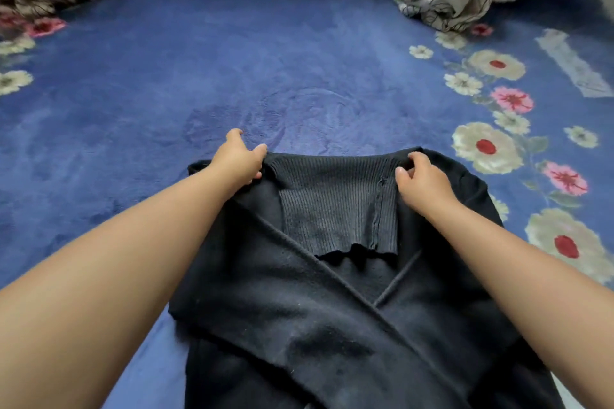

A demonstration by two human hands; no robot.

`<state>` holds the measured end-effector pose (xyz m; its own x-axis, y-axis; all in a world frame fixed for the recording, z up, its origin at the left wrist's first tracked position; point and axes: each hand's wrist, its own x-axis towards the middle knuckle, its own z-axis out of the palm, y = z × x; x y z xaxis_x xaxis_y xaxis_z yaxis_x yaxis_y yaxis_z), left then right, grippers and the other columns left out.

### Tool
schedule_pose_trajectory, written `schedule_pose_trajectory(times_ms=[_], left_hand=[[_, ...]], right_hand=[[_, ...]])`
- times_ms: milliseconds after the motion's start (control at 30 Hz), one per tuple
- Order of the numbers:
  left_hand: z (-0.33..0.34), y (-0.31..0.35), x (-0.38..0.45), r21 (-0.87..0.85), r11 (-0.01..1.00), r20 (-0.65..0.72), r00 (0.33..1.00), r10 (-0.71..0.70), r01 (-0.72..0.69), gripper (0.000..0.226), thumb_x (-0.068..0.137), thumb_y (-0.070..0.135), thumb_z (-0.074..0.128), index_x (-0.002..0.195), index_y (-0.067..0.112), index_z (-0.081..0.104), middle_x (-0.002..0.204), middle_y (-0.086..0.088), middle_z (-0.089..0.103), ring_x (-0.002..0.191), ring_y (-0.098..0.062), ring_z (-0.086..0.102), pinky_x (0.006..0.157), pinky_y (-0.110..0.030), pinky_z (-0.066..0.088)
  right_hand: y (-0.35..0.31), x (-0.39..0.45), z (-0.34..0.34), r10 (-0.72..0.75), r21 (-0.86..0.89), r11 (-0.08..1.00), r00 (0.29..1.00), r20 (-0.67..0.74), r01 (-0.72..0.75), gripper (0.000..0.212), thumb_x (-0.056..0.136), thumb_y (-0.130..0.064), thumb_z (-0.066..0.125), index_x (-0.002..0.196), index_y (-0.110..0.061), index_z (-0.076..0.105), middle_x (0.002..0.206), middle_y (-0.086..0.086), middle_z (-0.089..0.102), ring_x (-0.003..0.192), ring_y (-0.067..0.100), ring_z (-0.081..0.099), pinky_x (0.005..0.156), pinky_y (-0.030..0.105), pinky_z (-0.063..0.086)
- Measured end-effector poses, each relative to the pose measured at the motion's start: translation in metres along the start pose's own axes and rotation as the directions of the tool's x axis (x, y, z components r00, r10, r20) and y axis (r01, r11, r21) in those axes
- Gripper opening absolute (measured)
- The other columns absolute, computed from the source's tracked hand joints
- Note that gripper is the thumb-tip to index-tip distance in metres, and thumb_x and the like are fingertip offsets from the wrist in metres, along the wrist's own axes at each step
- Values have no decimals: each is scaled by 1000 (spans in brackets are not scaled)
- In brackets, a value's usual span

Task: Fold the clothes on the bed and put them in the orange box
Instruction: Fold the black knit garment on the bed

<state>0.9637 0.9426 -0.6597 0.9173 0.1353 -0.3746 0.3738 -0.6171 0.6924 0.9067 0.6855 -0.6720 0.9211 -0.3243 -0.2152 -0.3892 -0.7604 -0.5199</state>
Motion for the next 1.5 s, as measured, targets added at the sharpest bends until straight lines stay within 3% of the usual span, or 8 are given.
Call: schedule_pose_trajectory(times_ms=[100,233,367,467,600,733,1167,1500], left_hand=[[17,-4,11,-225,961,18,987,-161,161,64,93,30,52,146,19,18,133,-16,47,63,-14,55,51,-26,46],[25,-3,25,-403,905,-19,987,-160,139,57,86,16,64,137,14,38,132,-12,49,93,-22,61,69,-29,51],[27,6,30,-557,810,11,976,-216,186,19,83,-7,60,95,8,60,102,-10,56,85,-19,57,69,-25,50],[30,4,32,-508,861,-208,969,-134,10,23,81,-5,62,102,3,65,79,-2,57,76,-17,55,78,-26,50],[40,-10,23,-19,986,-180,970,161,-167,38,85,10,61,123,5,56,117,-11,59,103,-23,57,91,-28,43],[47,-24,14,485,830,11,951,309,-275,51,97,25,41,144,8,30,147,-13,34,136,-26,31,110,-37,24],[50,-42,-134,621,663,53,867,496,-417,57,95,30,44,146,11,25,153,-16,18,143,-29,9,114,-41,11],[68,-107,-278,702,705,59,995,83,-101,64,98,42,33,149,21,1,155,-14,3,143,-27,3,113,-42,18]], right_hand=[[0,20,1,104,352,929,994,40,-111,50,95,-21,45,143,-19,31,89,1,50,82,23,55,80,38,50],[-1,35,4,205,586,762,962,182,-274,24,94,-17,48,117,-16,53,87,3,51,59,13,41,52,23,34],[-3,50,-3,188,671,688,961,204,-277,18,95,-18,43,78,-21,50,83,2,48,74,16,44,53,25,30],[-3,59,-2,147,733,652,981,130,-195,26,96,-18,42,118,-15,55,111,0,46,100,15,43,56,24,36],[15,55,14,41,477,870,982,183,-125,46,96,-19,45,141,-13,34,134,9,42,118,23,47,84,32,47],[27,50,12,-4,564,812,964,265,-151,61,96,-23,47,148,-14,16,153,8,22,137,18,30,101,28,36],[26,-119,13,-232,-31,971,964,130,238,53,98,-21,42,144,-3,24,154,12,17,143,19,12,109,20,6],[105,-269,5,34,-102,995,991,129,-21,51,95,-18,45,142,-2,30,152,12,21,143,23,13,115,29,10]])
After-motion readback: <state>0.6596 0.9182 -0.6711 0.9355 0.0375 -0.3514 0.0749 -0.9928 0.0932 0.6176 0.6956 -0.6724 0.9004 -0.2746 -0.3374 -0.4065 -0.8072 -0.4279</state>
